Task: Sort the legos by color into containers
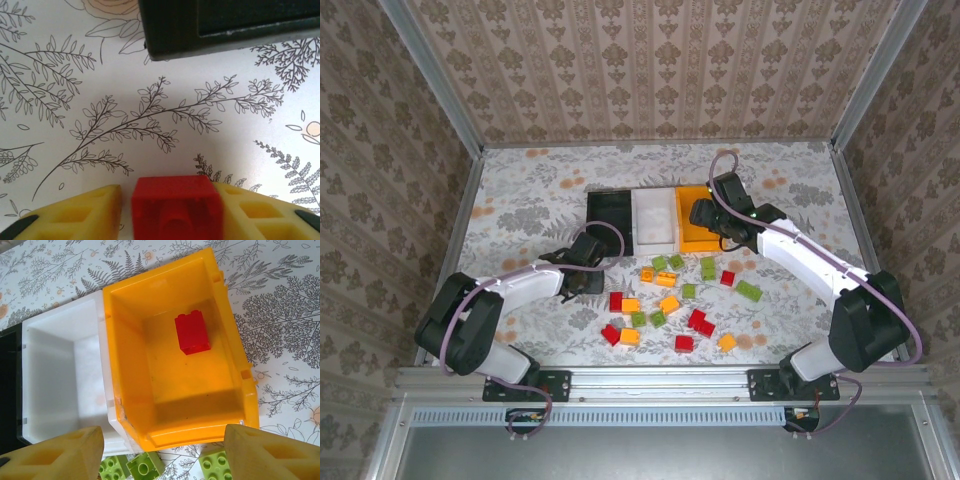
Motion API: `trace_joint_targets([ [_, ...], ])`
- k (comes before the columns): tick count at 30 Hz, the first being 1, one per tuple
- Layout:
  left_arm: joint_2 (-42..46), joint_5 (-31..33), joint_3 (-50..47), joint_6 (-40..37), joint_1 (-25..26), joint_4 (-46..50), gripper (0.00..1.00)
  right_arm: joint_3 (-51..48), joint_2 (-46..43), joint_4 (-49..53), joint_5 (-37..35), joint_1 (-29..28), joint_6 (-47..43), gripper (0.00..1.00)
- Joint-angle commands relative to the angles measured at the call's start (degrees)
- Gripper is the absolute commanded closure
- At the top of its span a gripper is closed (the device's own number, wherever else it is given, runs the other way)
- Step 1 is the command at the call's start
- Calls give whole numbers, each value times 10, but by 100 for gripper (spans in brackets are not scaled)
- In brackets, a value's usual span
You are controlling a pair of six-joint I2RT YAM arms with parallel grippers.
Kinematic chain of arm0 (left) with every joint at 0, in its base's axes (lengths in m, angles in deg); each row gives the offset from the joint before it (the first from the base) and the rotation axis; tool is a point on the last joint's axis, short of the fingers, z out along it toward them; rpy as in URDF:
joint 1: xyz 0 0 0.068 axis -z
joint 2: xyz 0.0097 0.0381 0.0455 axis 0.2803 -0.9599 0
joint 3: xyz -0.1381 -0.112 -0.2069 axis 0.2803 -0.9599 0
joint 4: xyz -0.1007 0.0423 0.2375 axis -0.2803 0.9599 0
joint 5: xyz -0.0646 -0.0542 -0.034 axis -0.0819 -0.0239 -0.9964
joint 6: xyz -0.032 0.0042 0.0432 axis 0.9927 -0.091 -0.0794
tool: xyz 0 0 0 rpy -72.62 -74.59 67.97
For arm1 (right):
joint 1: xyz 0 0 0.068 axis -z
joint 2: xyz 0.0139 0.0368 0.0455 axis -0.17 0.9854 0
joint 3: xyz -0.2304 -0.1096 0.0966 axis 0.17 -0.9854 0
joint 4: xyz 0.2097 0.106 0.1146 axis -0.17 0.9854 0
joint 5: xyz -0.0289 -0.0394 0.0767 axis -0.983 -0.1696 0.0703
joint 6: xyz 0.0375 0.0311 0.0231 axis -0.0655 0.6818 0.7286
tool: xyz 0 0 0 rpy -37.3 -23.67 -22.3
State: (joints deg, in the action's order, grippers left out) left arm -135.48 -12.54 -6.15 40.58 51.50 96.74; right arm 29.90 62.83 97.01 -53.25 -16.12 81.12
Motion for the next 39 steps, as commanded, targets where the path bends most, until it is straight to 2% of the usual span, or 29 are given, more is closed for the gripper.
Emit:
trace_joint_targets([
  [1, -16, -34, -6, -7, 7, -39, 57, -11, -12, 2, -15, 2, 5, 34],
  [3, -8, -35, -2, -8, 12, -35, 65, -17, -14, 2, -17, 2, 10, 34],
  [7, 16, -31, 18, -14, 28, -4, 69, -34, -31, -1, -22, 7, 19, 34],
  [11, 48, -33, 67, -19, 57, 28, 69, -64, -69, 1, -32, 16, 26, 34],
  [14, 30, -41, 151, -31, 86, 42, 69, -103, -101, -3, -38, 26, 38, 34],
  [19, -89, -76, 330, -63, 127, 33, 69, -168, -147, 7, -45, 41, 46, 34],
  [30, -376, -142, 690, -97, 130, 81, 69, -228, -199, 29, -40, 52, 47, 34],
  [32, -409, -144, 732, -97, 129, 99, 68, -232, -204, 28, -38, 52, 46, 34],
  [34, -439, -150, 767, -94, 126, 118, 62, -234, -205, 29, -34, 53, 45, 34],
  [39, -467, -168, 814, -80, 123, 131, 37, -234, -203, 35, -23, 53, 42, 33],
])
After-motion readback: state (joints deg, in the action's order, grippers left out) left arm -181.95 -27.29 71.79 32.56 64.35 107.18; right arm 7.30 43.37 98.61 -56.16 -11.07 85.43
